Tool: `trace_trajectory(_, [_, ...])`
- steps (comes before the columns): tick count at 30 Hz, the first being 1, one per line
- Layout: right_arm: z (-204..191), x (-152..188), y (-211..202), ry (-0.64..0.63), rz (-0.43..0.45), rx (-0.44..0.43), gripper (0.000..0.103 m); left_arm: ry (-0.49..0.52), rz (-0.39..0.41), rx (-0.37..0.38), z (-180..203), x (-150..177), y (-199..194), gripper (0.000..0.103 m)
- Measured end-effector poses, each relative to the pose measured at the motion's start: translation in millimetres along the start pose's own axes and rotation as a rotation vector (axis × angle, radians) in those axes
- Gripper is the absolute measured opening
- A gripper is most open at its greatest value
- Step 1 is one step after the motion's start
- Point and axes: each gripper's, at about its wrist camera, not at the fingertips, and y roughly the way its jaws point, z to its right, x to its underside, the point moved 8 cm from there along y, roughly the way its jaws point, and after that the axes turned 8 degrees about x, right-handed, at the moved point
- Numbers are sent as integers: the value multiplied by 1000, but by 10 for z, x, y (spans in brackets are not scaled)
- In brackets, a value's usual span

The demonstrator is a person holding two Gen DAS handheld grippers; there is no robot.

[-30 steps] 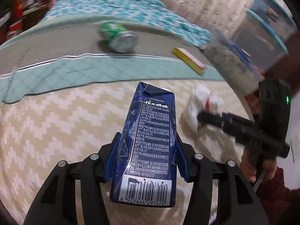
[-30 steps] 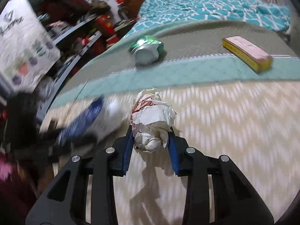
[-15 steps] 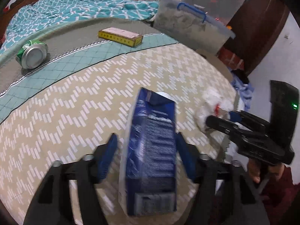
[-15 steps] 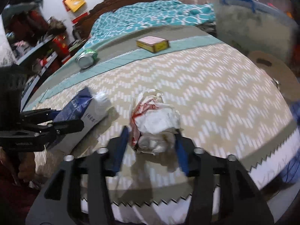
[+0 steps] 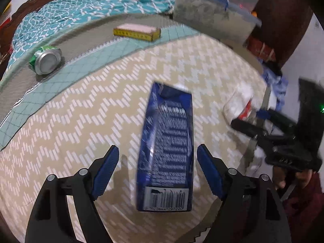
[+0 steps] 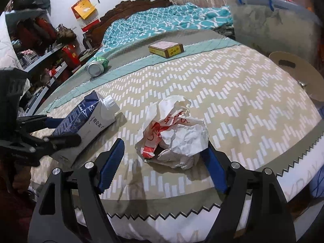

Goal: Collect trash
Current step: 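Grasp the blue milk carton with the left gripper while the right grasps crumpled white paper, then carry the carton and paper to the wastebasket and open both grippers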

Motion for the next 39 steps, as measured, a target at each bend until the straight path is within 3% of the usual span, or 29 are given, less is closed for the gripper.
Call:
trace_trajectory(2, [0, 16, 5, -17, 9, -10, 49, 20, -32, -14, 27, 40, 94, 54])
trace_trajectory(3, [14, 12, -15, -9, 18, -23, 41, 40, -21, -30, 38, 16, 93, 47])
trace_trajectory(4, [66, -23, -52, 12, 36, -33, 36, 45, -39, -10, 68, -13, 122, 47])
trace_trajectory(7, [323, -151, -167, 76, 99, -7, 35, 43, -31, 47, 181, -256, 171, 46])
trace_trajectory(14, [1301, -375, -255, 277, 155, 67, 35, 136, -18, 203, 874, -1093, 544, 46])
trace_trajectory(18, [1972, -495, -307, 391, 172, 138, 35, 205, -46, 266, 1376, -1623, 958, 47])
trace_trajectory(22, [2554, -583, -336, 489, 179, 201, 35, 206, -89, 341, 1835, -2136, 1403, 47])
trace_trajectory(27, [3002, -698, -315, 538, 192, 247, 35, 219, -103, 345, 2163, -2506, 1751, 47])
trace_trajectory(32, [3217, -791, -224, 543, 187, 277, 36, 241, -114, 320, 2390, -2647, 2001, 47])
trace_trajectory(33, [3241, -804, -203, 538, 184, 282, 40, 240, -104, 310, 2425, -2689, 2050, 48])
trace_trajectory(35, [3283, -828, -148, 522, 170, 309, 57, 237, -81, 283, 2439, -2754, 2099, 71])
trace_trajectory(36, [3303, -833, -148, 524, 178, 326, 71, 231, -56, 249, 2418, -2792, 2106, 81])
trace_trajectory(39, [3324, -828, -215, 542, 204, 324, 72, 213, -42, 250, 2359, -2789, 2059, 81])
